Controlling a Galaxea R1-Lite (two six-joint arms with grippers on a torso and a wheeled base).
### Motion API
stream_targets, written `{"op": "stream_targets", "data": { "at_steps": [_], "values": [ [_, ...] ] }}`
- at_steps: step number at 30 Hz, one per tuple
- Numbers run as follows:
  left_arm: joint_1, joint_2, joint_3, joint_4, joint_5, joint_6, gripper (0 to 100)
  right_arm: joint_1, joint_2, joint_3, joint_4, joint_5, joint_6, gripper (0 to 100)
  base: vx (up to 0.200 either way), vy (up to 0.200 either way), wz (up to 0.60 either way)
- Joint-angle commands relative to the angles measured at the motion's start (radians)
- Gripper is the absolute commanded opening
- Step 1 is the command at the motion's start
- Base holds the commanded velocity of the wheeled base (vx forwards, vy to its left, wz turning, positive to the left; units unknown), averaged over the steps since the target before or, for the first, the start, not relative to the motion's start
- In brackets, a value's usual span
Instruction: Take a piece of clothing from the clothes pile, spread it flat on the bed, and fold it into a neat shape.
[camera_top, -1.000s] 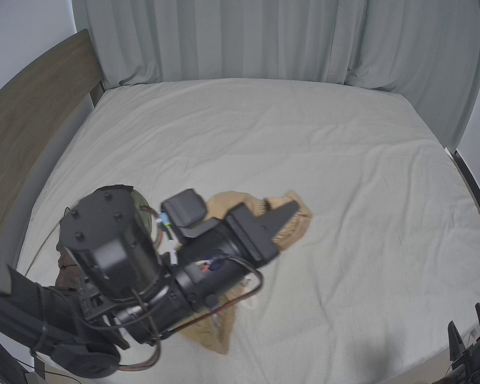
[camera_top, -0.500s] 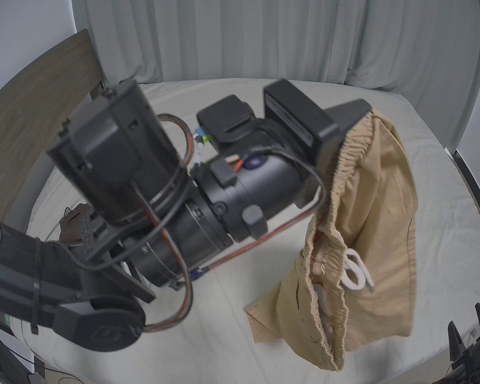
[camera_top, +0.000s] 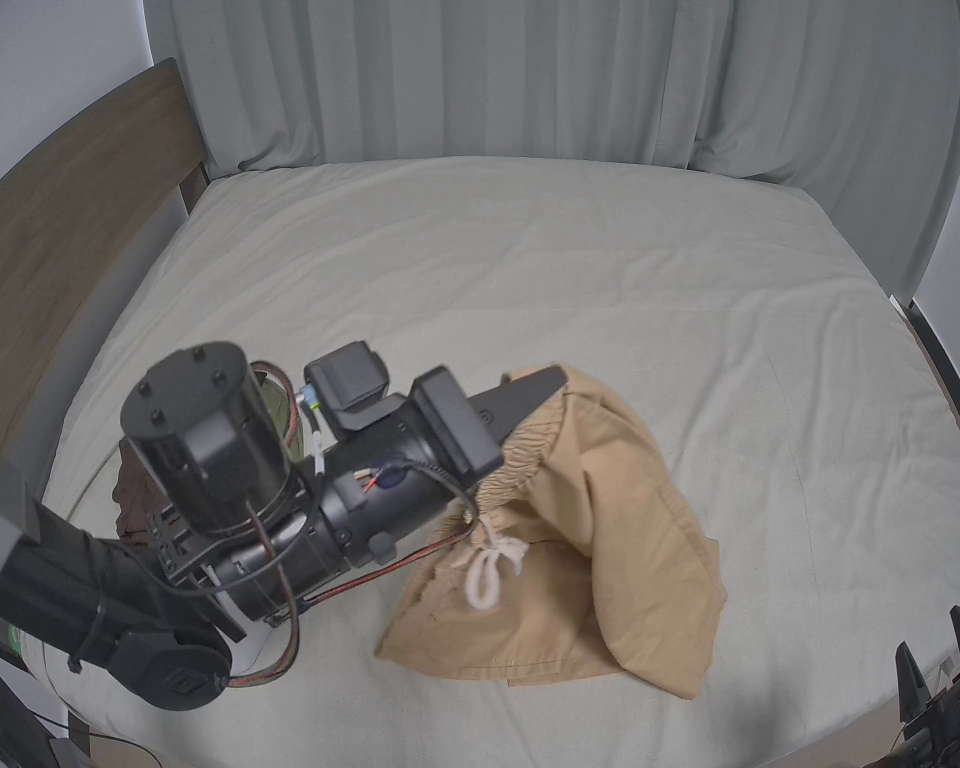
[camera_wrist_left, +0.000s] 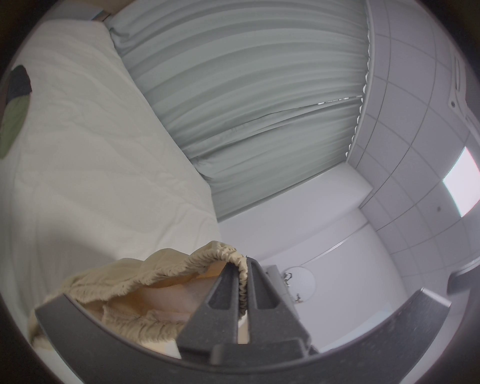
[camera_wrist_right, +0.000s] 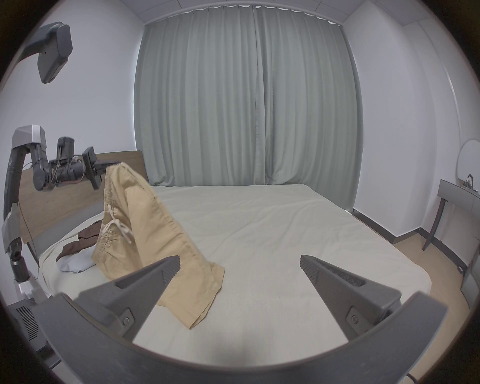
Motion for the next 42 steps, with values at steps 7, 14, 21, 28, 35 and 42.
{"op": "stream_targets", "data": {
  "at_steps": [7,14,21,28,35,42],
  "values": [
    [0.165,0.097,0.285,-0.326,-0.027,0.16,0,-0.001,-0.016,0.018,0.0,0.0,-0.001,100,0.0,0.0,0.0],
    [0.228,0.091,0.333,-0.324,-0.033,0.209,0,-0.001,-0.016,0.018,0.002,0.002,-0.001,100,0.0,0.0,0.0],
    [0.288,0.082,0.351,-0.324,-0.052,0.308,0,-0.001,-0.016,0.018,0.0,0.002,-0.002,100,0.0,0.0,0.0],
    [0.338,0.055,0.38,-0.324,-0.061,0.389,0,0.0,-0.016,0.018,0.0,0.002,-0.002,100,0.0,0.0,0.0],
    [0.42,0.048,0.46,-0.326,-0.173,0.533,0,0.0,-0.016,0.018,0.0,0.003,-0.004,100,0.0,0.0,0.0],
    [0.478,0.111,0.449,-0.326,-0.206,0.565,0,0.0,-0.016,0.018,0.0,0.002,-0.004,100,0.0,0.0,0.0]
  ]
}}
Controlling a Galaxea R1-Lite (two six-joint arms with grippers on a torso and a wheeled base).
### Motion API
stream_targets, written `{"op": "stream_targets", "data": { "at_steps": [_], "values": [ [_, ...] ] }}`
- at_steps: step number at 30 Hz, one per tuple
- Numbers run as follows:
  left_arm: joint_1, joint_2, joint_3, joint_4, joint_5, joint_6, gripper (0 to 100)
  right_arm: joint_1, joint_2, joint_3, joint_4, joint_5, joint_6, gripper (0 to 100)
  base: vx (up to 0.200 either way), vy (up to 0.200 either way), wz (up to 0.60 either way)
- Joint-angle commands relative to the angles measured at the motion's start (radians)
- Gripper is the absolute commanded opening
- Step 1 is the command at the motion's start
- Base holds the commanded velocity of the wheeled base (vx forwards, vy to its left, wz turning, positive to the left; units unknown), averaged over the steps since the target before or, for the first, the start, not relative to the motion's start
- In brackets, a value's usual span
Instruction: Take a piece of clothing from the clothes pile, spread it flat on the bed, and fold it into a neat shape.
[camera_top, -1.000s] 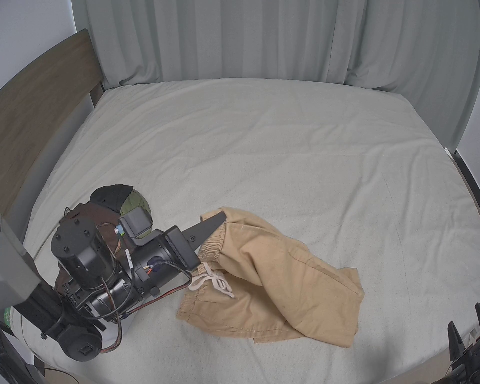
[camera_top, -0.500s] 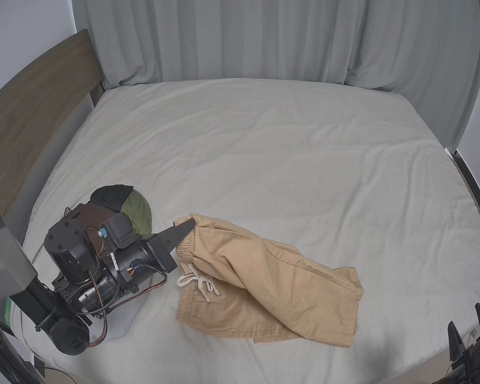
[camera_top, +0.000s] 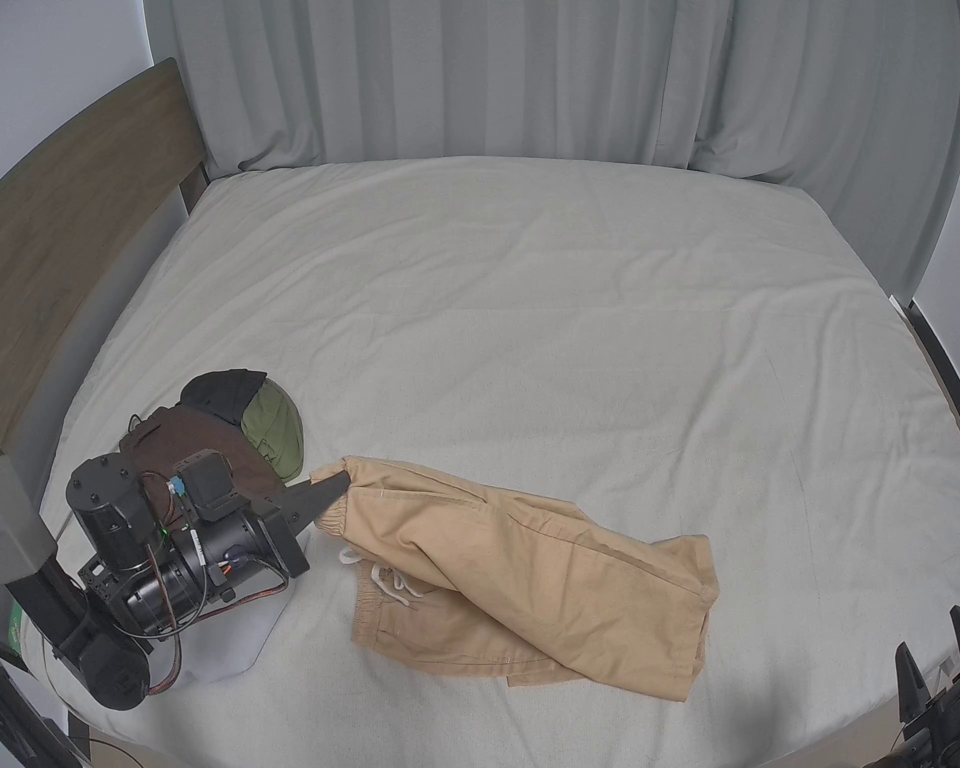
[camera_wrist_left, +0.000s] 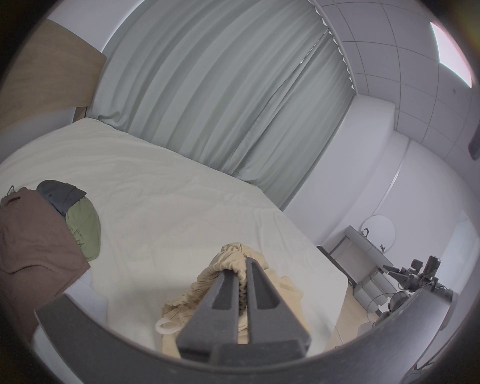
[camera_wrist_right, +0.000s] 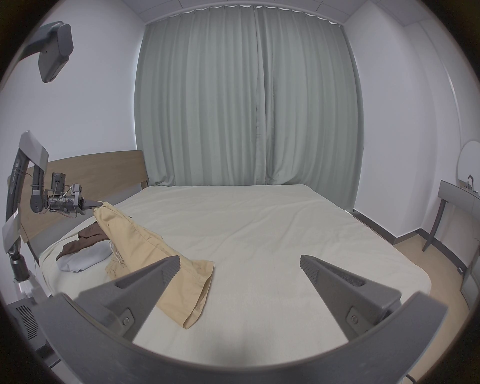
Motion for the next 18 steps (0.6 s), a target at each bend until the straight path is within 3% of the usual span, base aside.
{"op": "stream_targets", "data": {
  "at_steps": [1,18],
  "values": [
    [0.034,0.066,-0.024,0.0,0.002,0.027,0,0.0,-0.016,0.018,0.0,0.0,0.0,100,0.0,0.0,0.0],
    [0.092,0.095,-0.038,0.0,0.004,0.042,0,0.0,-0.016,0.018,0.0,0.001,-0.002,100,0.0,0.0,0.0]
  ]
}}
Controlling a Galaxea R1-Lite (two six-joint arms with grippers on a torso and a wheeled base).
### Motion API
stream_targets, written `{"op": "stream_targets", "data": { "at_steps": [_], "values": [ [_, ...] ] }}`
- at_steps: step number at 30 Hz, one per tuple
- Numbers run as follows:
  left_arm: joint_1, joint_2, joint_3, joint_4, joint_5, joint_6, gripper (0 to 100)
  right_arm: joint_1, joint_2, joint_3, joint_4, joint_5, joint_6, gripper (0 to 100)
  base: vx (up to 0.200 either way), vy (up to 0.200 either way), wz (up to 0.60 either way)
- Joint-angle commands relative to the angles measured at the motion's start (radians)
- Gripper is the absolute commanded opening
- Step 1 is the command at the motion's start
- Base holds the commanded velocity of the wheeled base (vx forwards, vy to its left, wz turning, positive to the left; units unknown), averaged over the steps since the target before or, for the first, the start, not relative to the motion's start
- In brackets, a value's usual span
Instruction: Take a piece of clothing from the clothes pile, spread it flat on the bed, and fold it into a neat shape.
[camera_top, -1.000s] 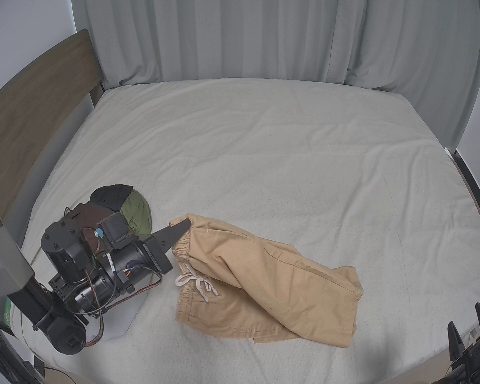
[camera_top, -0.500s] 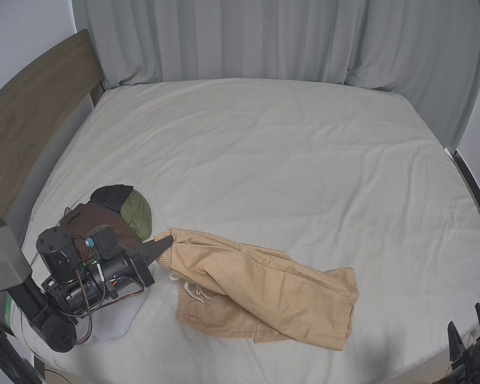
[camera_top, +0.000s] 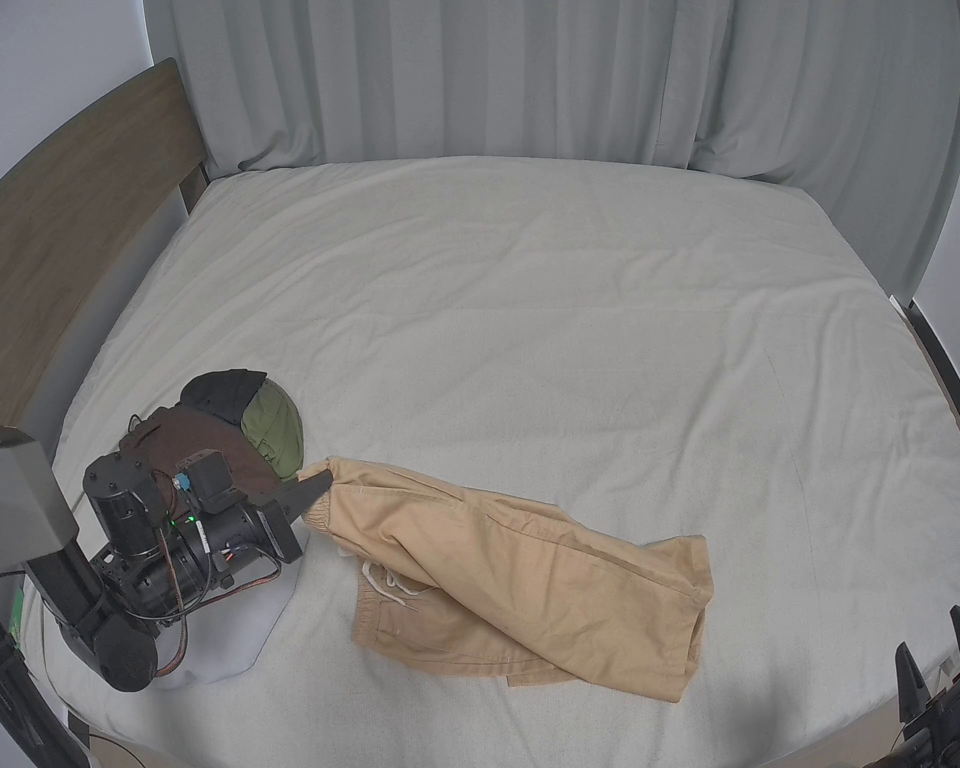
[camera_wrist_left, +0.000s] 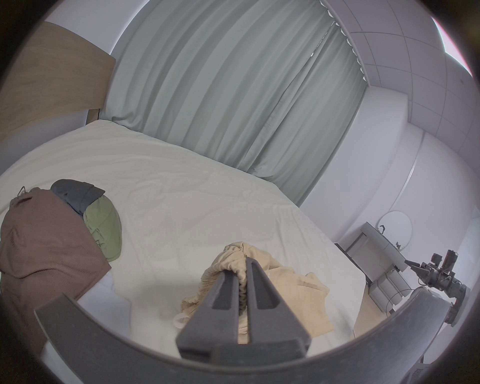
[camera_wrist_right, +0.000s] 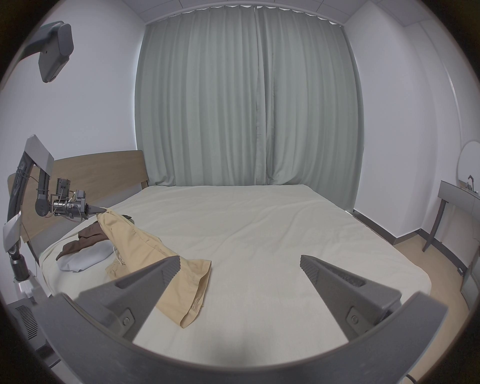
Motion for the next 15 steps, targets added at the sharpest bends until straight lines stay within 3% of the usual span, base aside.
{"op": "stream_targets", "data": {
  "at_steps": [1,15],
  "values": [
    [0.012,0.007,-0.002,-0.001,0.0,-0.001,0,0.0,-0.016,0.018,0.0,0.001,0.0,100,0.0,0.0,0.0],
    [0.014,0.018,0.001,-0.001,0.002,0.0,0,-0.002,-0.016,0.018,0.0,0.001,0.003,100,0.0,0.0,0.0]
  ]
}}
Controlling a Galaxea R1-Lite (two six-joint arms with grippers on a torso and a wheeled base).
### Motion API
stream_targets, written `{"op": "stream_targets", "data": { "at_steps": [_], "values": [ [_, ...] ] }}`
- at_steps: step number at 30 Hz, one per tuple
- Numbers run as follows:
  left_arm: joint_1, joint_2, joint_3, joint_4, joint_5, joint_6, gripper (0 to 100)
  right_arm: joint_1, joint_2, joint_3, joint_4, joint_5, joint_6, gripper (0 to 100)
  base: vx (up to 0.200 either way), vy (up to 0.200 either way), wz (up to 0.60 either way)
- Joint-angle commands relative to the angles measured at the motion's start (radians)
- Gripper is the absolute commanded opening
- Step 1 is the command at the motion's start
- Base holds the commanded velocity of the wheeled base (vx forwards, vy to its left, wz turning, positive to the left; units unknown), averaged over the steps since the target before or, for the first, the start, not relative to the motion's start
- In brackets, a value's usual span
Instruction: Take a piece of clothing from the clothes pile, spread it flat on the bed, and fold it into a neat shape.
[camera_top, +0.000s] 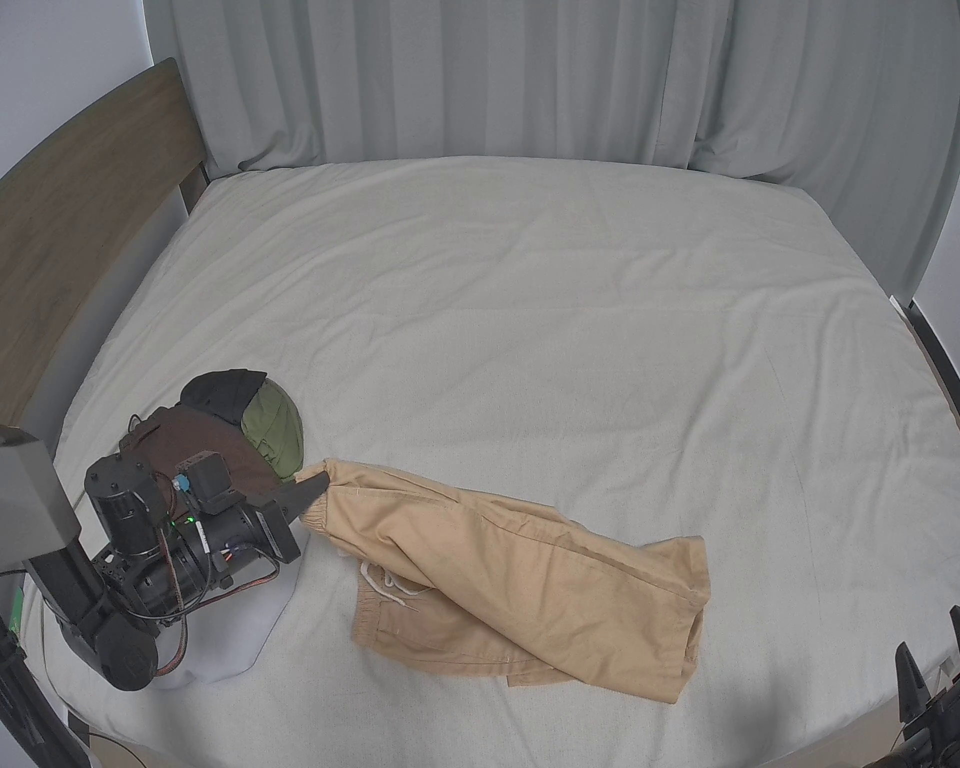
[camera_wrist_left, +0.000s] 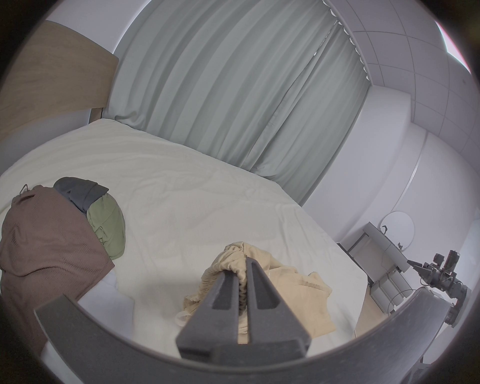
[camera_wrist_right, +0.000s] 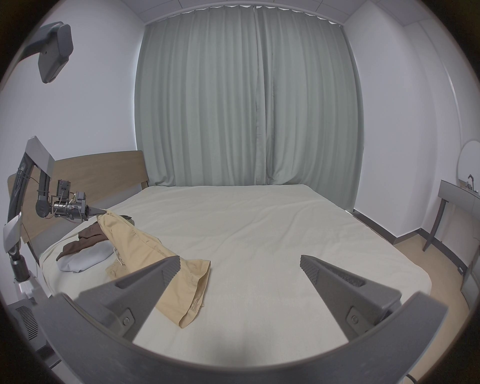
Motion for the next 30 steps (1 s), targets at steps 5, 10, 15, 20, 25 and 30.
{"op": "stream_targets", "data": {
  "at_steps": [5,10,15,20,25,30],
  "values": [
    [0.001,0.004,-0.001,-0.001,0.0,0.0,0,0.001,-0.016,0.018,0.0,0.004,0.001,100,0.0,0.0,0.0],
    [0.001,0.001,-0.001,-0.001,0.0,0.001,0,-0.001,-0.016,0.018,0.002,0.006,-0.002,100,0.0,0.0,0.0],
    [0.001,0.0,-0.002,-0.001,0.0,0.001,0,-0.001,-0.016,0.018,0.0,0.003,0.004,100,0.0,0.0,0.0],
    [0.002,0.0,-0.001,-0.001,0.0,0.001,0,-0.002,-0.016,-0.005,-0.081,0.007,-0.002,100,0.0,0.0,0.0],
    [-0.001,0.004,-0.001,-0.001,0.0,0.001,0,-0.013,0.171,-0.194,-0.229,0.018,0.001,100,0.0,0.0,0.0],
    [-0.001,0.0,-0.001,-0.001,0.0,0.001,0,0.024,0.265,-0.18,-0.19,0.068,0.018,100,0.0,0.0,0.0]
  ]
}}
